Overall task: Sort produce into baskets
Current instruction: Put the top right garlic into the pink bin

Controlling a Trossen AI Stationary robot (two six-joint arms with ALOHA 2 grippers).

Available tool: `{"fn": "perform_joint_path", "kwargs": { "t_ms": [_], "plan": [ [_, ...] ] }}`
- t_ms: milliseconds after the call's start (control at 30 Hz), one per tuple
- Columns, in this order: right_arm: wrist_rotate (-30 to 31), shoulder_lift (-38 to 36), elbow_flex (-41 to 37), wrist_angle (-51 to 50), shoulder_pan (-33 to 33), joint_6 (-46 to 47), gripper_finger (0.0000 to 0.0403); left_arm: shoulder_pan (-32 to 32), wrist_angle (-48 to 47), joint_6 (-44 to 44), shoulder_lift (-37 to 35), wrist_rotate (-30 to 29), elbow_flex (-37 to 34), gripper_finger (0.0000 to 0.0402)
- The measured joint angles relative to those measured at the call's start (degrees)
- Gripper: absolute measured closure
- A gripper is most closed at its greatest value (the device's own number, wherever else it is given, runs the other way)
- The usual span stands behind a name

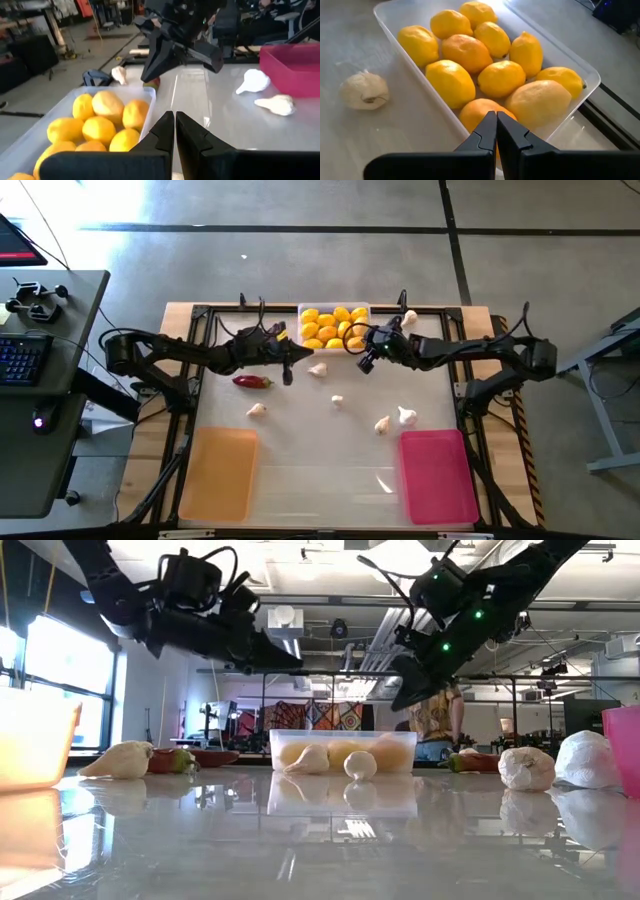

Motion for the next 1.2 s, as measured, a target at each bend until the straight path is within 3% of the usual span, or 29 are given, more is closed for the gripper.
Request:
{"fn": "perform_joint_path", "kwargs": {
  "t_ms": [433,667,933,1100,1200],
  "plan": [
    [-0.44,-0.01,0.0,-0.03,0.15,-4.74,0.0403,-0.01,-1.24,4.72,0.0,-0.22,0.0,0.0397],
    [-3.23,-0.03,-0.01,-0.39,-1.56,-7.2,0.0403,0.11,-3.07,4.05,0.02,-5.33,0.0,0.0397],
    [-5.74,-0.05,-0.1,0.07,-4.43,-10.02,0.0403,0.11,-2.84,5.02,0.02,-2.8,-0.22,0.0401],
    [-12.34,-0.12,-7.86,16.13,-7.46,-11.26,0.0403,0.11,3.7,4.66,0.04,-2.8,-4.04,0.0401],
    [-12.97,-0.41,-12.81,22.14,-8.59,-8.24,0.0403,0.13,7.05,4.24,0.03,-2.78,-6.83,0.0401]
  ]
}}
